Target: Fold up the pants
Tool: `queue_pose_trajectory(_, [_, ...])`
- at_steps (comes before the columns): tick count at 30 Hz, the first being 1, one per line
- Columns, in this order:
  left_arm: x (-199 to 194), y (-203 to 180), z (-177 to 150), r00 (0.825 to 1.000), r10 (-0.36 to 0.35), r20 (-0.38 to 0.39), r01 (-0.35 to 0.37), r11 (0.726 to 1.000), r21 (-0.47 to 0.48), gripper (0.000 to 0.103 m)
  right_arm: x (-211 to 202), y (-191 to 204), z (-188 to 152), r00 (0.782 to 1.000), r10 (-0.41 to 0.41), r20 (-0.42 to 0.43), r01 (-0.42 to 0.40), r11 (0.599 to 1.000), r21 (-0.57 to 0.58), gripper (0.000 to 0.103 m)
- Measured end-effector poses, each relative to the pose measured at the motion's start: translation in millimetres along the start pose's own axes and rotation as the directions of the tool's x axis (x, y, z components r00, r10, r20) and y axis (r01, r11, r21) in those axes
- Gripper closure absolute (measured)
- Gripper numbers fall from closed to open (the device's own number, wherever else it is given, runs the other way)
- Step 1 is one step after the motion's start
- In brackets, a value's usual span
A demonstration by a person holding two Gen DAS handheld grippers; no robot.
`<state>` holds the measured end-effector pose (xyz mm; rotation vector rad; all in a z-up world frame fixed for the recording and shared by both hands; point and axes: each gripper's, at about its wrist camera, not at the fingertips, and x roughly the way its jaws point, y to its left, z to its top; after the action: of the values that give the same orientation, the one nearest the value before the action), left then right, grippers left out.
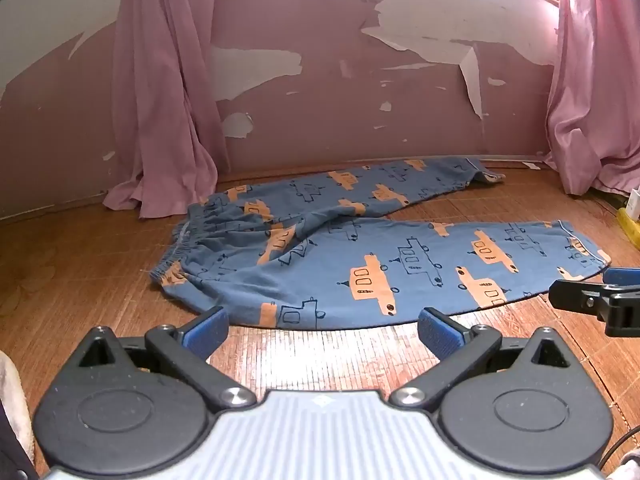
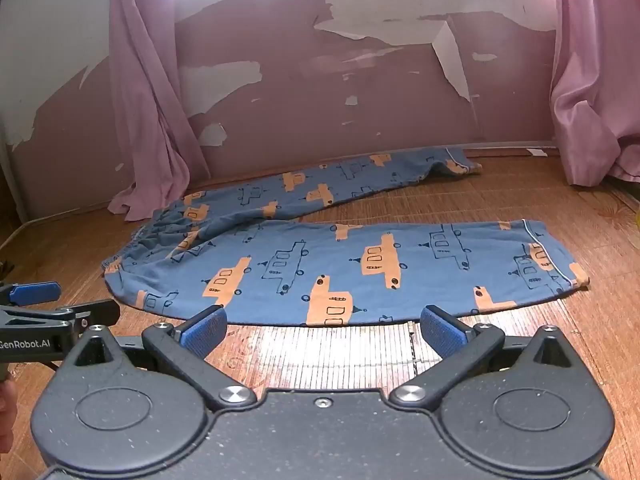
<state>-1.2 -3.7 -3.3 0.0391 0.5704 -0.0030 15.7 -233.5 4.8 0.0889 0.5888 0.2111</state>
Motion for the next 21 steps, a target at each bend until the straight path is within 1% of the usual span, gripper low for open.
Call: queue_pose_trajectory(21, [-2.1,2.7,3.4,1.000,0.001,-0.001,-0.001,1.000,0.005,0.000,0.7,0.0,-0.2,1.000,0.000,-0.005,0.000,1.000,0.003,0.000])
